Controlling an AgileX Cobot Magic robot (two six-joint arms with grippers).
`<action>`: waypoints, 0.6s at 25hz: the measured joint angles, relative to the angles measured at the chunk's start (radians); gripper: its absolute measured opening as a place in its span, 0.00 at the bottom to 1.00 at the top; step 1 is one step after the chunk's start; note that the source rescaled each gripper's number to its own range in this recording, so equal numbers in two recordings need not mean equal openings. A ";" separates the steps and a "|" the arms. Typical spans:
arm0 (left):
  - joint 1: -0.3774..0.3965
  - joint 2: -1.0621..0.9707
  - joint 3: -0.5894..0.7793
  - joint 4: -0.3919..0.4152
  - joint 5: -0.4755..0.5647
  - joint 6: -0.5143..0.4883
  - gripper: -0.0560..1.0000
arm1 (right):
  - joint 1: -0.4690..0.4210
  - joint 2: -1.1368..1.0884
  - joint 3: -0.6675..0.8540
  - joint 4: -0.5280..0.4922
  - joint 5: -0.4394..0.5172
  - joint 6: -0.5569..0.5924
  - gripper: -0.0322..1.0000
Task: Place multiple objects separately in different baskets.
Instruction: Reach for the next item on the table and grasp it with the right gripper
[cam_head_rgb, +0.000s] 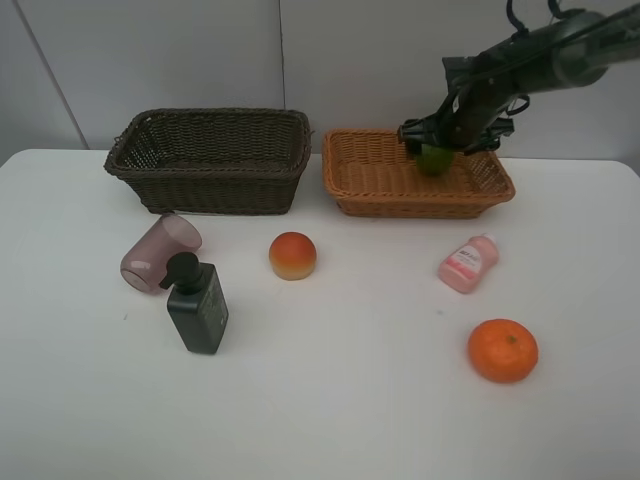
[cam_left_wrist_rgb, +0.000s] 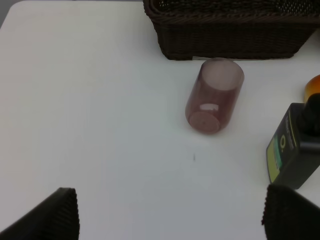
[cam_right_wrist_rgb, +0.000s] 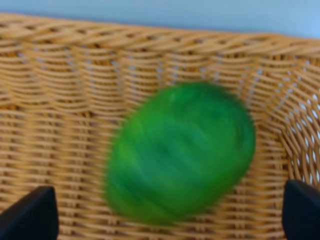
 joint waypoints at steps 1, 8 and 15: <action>0.000 0.000 0.000 0.000 0.000 0.000 0.92 | 0.000 0.000 0.000 0.000 0.009 0.000 0.98; 0.000 0.000 0.000 0.000 0.000 0.000 0.92 | 0.000 -0.022 0.000 0.015 0.030 0.000 1.00; 0.000 0.000 0.000 0.000 0.000 0.000 0.92 | 0.000 -0.136 0.000 0.026 0.086 0.000 1.00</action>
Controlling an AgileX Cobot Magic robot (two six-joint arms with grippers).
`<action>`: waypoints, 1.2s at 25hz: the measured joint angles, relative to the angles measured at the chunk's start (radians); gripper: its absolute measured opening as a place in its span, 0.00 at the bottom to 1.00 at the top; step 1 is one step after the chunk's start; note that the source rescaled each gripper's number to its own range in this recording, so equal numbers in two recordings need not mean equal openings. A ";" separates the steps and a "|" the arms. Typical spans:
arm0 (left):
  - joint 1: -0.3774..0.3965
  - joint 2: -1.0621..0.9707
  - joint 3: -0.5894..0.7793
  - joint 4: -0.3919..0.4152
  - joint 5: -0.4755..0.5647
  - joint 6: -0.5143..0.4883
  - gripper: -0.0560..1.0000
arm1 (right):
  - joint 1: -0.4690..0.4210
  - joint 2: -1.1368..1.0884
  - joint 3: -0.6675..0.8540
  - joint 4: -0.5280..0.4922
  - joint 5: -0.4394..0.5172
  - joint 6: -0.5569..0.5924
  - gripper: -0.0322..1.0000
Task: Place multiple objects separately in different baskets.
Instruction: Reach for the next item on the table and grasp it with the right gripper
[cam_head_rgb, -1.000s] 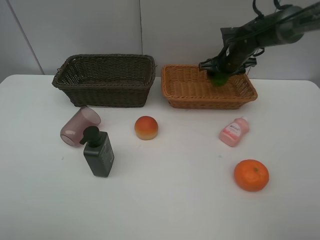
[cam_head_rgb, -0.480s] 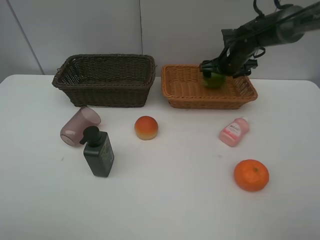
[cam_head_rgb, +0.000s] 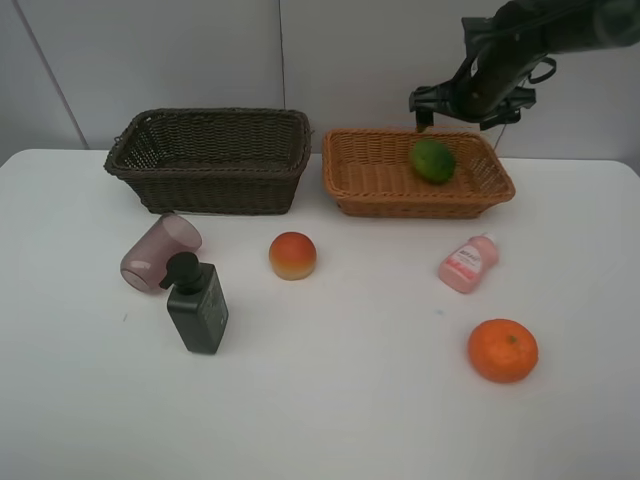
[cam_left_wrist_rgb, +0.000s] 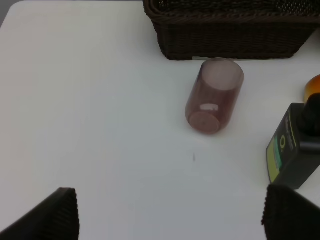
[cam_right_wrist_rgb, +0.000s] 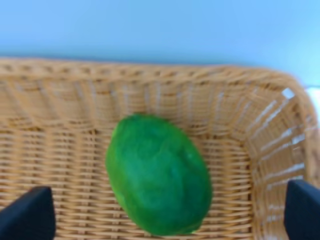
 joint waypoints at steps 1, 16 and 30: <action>0.000 0.000 0.000 0.000 0.000 0.000 0.92 | 0.000 -0.017 0.000 0.000 0.009 -0.001 1.00; 0.000 0.000 0.000 0.000 0.000 0.000 0.92 | 0.071 -0.248 0.147 0.062 0.234 -0.181 1.00; 0.000 0.000 0.000 0.000 0.000 0.000 0.92 | 0.143 -0.483 0.602 0.157 0.288 -0.182 1.00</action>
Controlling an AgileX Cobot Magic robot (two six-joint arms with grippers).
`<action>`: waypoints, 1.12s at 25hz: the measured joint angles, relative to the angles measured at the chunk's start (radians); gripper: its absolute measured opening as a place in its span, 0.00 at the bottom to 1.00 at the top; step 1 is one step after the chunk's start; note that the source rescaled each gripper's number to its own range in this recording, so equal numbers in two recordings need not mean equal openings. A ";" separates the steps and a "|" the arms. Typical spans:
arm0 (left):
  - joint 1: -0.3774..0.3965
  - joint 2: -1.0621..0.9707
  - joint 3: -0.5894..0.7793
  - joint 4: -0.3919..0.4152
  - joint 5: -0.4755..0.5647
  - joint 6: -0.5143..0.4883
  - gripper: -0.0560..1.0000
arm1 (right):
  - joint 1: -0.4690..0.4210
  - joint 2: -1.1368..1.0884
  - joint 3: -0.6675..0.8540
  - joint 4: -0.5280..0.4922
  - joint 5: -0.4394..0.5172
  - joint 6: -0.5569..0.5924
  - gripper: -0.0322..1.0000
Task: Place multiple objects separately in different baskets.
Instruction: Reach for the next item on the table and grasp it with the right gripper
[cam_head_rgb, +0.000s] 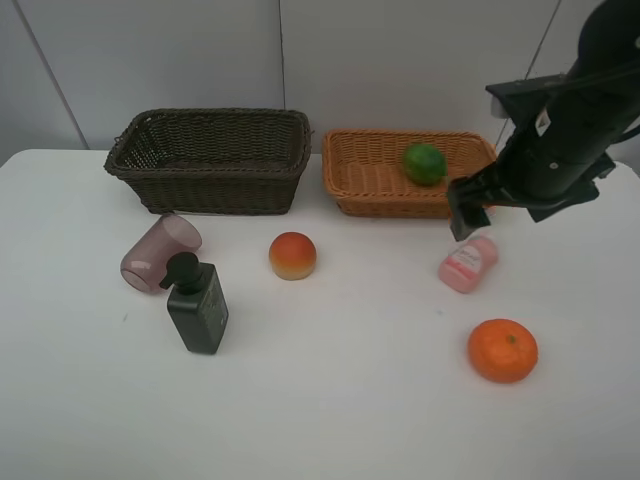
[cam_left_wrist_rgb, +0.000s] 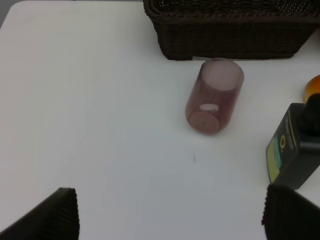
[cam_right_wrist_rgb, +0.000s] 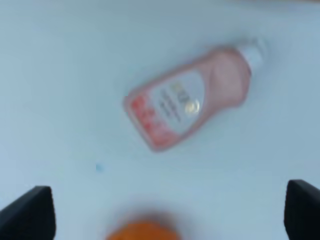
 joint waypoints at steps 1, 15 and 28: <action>0.000 0.000 0.000 0.000 0.000 0.000 0.92 | 0.000 0.000 0.022 0.008 0.002 0.000 1.00; 0.000 0.000 0.000 0.000 0.000 0.000 0.92 | 0.000 0.000 0.219 0.062 -0.078 -0.003 1.00; 0.000 0.000 0.000 0.000 0.000 0.000 0.92 | 0.000 0.000 0.219 0.094 -0.084 -0.003 1.00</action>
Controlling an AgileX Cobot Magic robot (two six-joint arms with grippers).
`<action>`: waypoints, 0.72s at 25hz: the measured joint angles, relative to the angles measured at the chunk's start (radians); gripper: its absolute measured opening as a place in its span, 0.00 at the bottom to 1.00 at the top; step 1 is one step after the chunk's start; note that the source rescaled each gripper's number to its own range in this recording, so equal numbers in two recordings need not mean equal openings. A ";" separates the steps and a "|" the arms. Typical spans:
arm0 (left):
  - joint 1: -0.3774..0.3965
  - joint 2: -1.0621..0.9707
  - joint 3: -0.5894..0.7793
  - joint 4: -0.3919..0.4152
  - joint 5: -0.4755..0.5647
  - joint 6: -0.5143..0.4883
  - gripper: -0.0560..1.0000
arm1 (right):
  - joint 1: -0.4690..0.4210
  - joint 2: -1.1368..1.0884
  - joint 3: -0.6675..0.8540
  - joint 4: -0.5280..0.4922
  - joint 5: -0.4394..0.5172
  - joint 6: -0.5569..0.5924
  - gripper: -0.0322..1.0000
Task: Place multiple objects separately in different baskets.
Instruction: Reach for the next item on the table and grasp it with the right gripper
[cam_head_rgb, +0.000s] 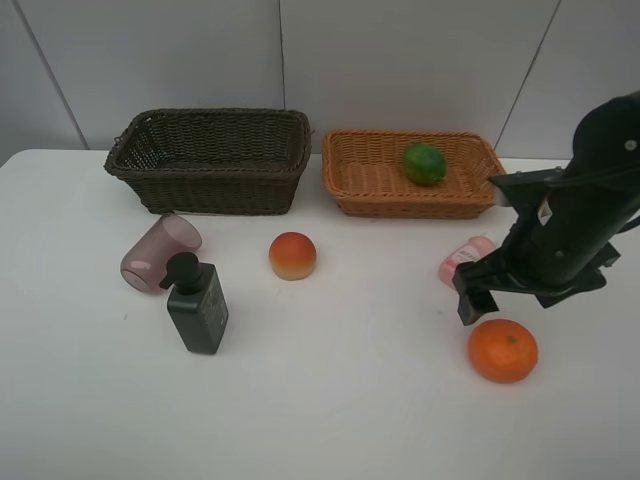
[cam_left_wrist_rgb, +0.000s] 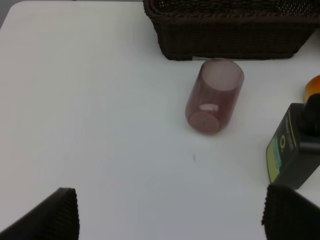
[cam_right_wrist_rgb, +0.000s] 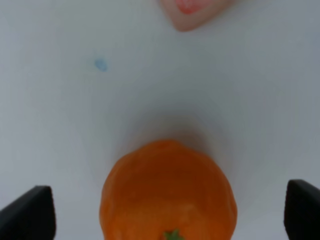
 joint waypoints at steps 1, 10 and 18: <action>0.000 0.000 0.000 0.000 0.000 0.000 0.92 | 0.000 0.000 0.000 0.000 0.000 0.000 1.00; 0.000 0.000 0.000 0.000 0.000 0.000 0.92 | 0.000 0.000 0.073 0.015 -0.068 0.000 1.00; 0.000 0.000 0.000 0.000 0.000 0.000 0.92 | 0.000 0.001 0.128 0.015 -0.148 -0.002 1.00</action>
